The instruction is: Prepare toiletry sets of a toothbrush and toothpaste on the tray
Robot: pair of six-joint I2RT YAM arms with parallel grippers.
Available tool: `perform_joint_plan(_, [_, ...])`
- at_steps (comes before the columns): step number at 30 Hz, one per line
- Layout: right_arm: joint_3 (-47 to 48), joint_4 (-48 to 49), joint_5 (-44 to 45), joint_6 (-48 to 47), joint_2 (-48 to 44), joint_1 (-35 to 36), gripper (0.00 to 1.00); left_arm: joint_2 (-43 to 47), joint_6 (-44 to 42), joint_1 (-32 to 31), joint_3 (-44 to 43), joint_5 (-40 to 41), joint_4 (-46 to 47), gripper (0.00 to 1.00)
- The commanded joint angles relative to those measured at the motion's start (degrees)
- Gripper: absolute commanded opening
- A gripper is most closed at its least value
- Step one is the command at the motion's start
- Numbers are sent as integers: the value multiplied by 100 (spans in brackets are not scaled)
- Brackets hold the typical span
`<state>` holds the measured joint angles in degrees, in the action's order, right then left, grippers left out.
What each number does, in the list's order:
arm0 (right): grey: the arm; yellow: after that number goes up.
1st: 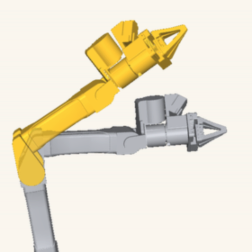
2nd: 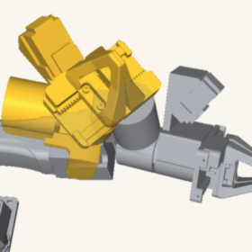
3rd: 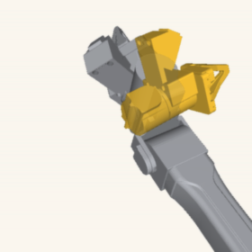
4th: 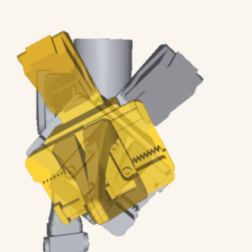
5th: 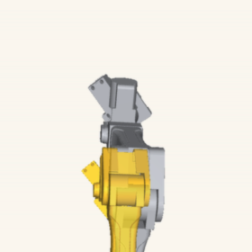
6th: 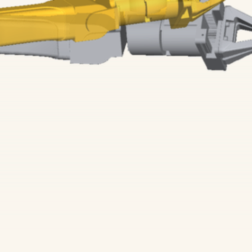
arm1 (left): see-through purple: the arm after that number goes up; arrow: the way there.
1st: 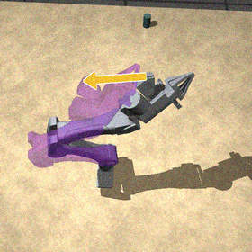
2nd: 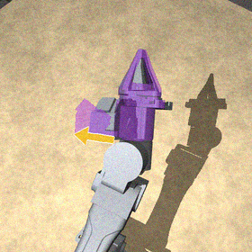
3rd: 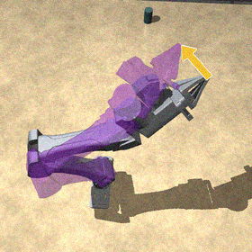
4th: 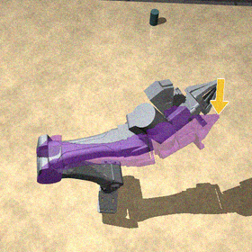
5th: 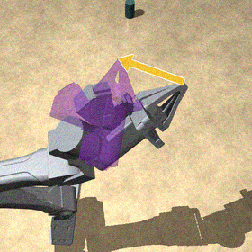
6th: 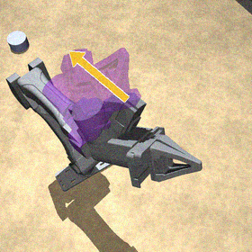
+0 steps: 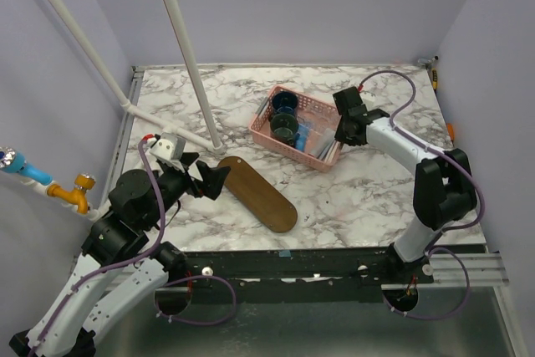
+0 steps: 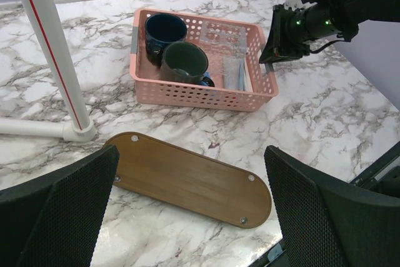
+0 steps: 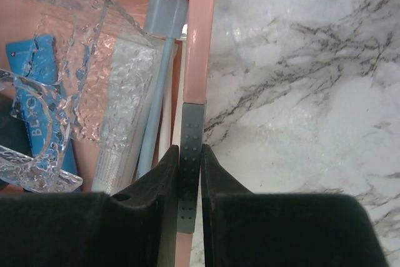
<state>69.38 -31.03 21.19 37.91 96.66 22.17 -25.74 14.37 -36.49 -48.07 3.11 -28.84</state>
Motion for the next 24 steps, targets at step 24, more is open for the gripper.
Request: perform_joint_plan(24, [1766,155,-1470,-3538,1351,-371,0,-122,-11,11,31,92,-14,99])
